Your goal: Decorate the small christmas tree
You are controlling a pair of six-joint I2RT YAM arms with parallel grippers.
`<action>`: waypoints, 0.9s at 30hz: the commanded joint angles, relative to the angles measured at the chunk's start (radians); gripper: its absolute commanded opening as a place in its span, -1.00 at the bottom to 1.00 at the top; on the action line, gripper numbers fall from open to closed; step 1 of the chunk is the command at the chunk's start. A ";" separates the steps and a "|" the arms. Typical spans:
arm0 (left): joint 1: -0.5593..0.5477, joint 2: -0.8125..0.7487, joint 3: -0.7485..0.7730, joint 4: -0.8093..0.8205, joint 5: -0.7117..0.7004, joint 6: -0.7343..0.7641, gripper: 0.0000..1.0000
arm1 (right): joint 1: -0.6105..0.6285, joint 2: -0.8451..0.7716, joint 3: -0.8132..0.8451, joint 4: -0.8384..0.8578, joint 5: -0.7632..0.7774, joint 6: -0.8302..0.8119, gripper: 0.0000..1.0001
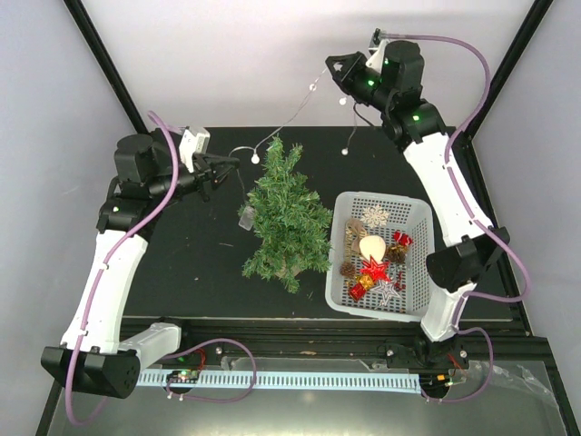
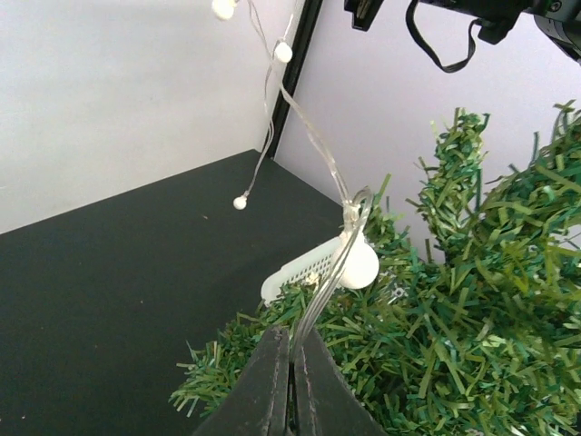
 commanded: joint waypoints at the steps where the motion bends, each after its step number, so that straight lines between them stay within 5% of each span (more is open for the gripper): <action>1: 0.012 -0.009 -0.023 0.030 -0.010 -0.018 -0.97 | -0.013 0.023 0.020 -0.040 0.006 -0.022 -0.98; 27: -0.029 0.013 -0.209 0.097 0.024 -0.033 -0.97 | -0.043 -0.056 -0.124 -0.377 0.309 -0.214 -0.98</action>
